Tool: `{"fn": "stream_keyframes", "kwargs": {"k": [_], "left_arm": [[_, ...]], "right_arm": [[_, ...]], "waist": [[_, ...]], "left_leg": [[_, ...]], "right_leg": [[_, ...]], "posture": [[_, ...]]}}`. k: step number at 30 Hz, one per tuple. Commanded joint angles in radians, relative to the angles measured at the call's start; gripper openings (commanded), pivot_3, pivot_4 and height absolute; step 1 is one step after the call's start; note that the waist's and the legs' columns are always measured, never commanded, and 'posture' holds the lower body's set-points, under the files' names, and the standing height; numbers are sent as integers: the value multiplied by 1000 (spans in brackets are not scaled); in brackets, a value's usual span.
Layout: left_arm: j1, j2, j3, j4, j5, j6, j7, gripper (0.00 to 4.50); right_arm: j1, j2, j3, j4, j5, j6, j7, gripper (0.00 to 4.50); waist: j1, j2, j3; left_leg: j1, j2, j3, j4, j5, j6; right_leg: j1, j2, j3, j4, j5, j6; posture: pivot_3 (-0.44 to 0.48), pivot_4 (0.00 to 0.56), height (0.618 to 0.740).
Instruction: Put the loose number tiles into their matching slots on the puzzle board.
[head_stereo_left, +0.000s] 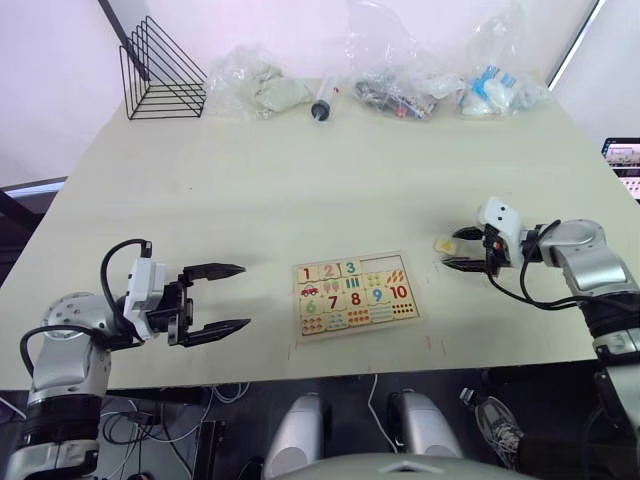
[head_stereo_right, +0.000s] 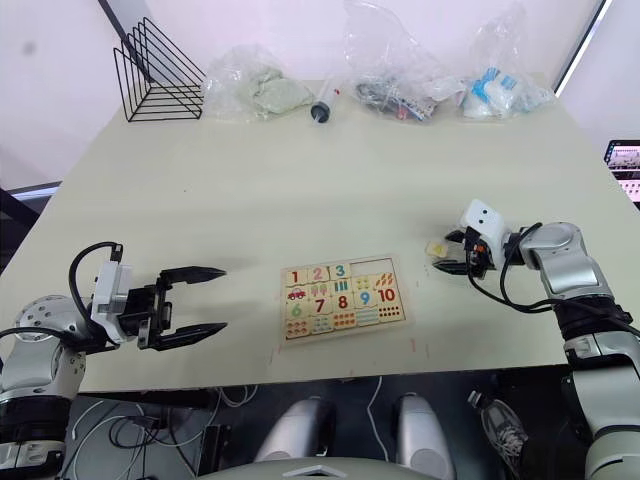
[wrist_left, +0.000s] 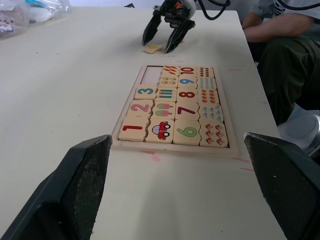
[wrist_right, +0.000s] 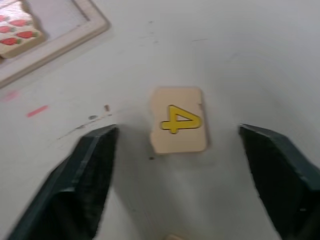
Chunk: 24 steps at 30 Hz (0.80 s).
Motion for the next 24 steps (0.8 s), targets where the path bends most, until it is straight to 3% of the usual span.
{"fn": "stream_keyframes", "kwargs": {"k": [1,5,14,24], "left_arm": [[1,15,5,-5,-14,-13,-30,4500],[3,16,5,-4,-14,-13,-29,4500],[9,15,6,-9,-13,-14,-25,4500],[32,0,5,-39,-15,-3,9,4500]], "right_arm": [[-7,-5,4,25,-15,-6,3,2371],[-12,4,0,34,-13,-8,-6,887],[5,-11,2,-75,-10,-8,1,887],[-2,-36,88,-452,-43,233,-4,887]], "waist": [[0,0,0],[-1,-1,0],[-2,0,0],[-1,0,0]], "left_leg": [[0,0,0,0,0,0],[0,0,0,0,0,0],[0,0,0,0,0,0],[-1,0,0,0,0,0]], "right_leg": [[0,0,0,0,0,0],[0,0,0,0,0,0],[0,0,0,0,0,0],[-3,0,0,1,0,0]], "posture": [[0,150,740],[0,150,740],[0,150,740],[0,150,740]]}}
